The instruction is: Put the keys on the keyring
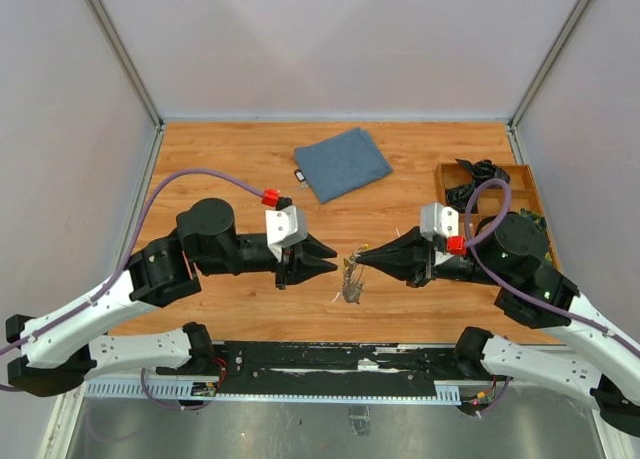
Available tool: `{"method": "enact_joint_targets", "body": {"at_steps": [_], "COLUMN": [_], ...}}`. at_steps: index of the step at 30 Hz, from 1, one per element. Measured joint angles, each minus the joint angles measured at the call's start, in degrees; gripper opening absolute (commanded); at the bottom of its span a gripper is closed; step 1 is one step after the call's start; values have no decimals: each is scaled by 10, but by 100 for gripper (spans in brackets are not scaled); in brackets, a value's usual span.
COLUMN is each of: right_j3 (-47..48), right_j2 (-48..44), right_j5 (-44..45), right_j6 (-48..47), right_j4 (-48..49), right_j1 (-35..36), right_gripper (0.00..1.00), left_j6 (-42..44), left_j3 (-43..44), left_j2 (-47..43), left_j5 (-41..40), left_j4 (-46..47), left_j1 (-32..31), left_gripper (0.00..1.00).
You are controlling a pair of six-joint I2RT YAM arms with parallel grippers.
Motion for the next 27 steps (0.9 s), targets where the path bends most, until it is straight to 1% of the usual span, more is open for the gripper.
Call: {"method": "enact_joint_targets", "body": {"at_steps": [3, 7, 9, 11, 14, 16, 19, 21, 23, 27], "right_j3": [-11, -16, -19, -23, -24, -24, -21, -11, 0, 11], "right_j2": [-8, -11, -11, -10, -9, -3, 19, 45, 86, 181], "right_j5": [23, 72, 93, 107, 132, 148, 178, 192, 206, 220], "right_j6": [1, 1, 0, -1, -7, -14, -24, -31, -37, -48], "right_j4": [9, 3, -12, -30, -82, -118, -184, -228, -265, -301], "right_j1": [0, 0, 0, 0, 0, 0, 0, 0, 0, 0], "right_gripper": [0, 0, 0, 0, 0, 0, 0, 0, 1, 1], "left_j6": [-19, -50, -64, -77, -96, -112, -139, -155, -167, -182], "left_j3": [-26, -46, -50, -52, -59, -65, -84, -96, -107, -115], "left_j2": [-26, -41, -39, -33, -24, -20, -22, -24, -28, -43], "left_j5": [-24, -77, -111, -147, -198, -211, -217, -220, -223, -232], "left_j4": [28, 56, 63, 65, 68, 68, 70, 69, 67, 58], "left_j1": [0, 0, 0, 0, 9, 38, 114, 152, 174, 186], "left_gripper": [32, 32, 32, 35, 38, 39, 39, 40, 41, 43]}}
